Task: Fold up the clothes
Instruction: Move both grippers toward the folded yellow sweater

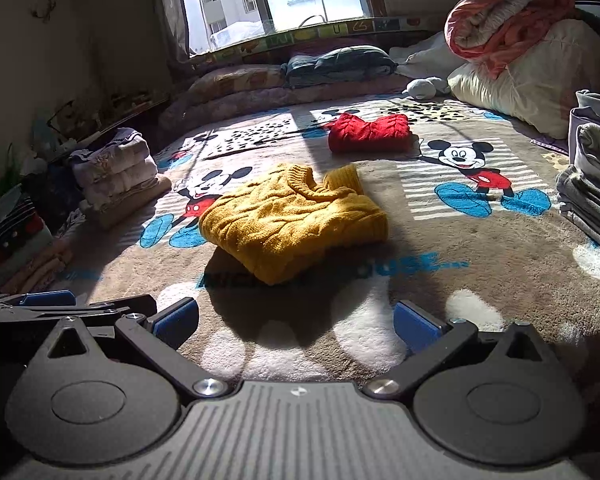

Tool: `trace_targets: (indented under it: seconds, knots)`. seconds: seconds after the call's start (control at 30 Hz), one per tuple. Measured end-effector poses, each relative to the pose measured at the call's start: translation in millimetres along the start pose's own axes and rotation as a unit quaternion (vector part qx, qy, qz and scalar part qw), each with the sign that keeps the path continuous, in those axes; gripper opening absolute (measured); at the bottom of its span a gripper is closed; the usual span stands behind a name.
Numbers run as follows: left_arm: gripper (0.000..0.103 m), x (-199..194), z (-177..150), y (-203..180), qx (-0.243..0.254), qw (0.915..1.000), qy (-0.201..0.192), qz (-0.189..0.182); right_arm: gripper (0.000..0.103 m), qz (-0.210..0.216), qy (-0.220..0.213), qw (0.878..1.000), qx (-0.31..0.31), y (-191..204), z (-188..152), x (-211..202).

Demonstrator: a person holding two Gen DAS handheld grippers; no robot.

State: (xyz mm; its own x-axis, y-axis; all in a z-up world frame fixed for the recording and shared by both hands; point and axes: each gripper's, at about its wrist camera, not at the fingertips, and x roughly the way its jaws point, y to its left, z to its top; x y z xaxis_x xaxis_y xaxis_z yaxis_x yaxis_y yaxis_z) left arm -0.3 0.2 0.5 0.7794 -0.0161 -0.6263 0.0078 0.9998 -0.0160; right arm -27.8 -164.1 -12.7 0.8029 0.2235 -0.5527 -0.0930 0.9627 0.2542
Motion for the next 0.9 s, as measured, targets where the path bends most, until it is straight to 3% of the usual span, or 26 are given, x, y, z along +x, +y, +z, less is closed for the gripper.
trace_targets:
  seconds: [0.53,0.9]
  knots:
    - [0.103,-14.6,-0.5,-2.8,0.004,1.0,-0.001,0.0,0.103,0.012,-0.008,1.0,0.001,1.8,1.1,-14.3]
    - [0.103,4.9,4.4,-4.7,0.007,0.9997,0.02,-0.01,0.103,0.019,0.001,1.0,0.005,-5.3,6.1,0.0]
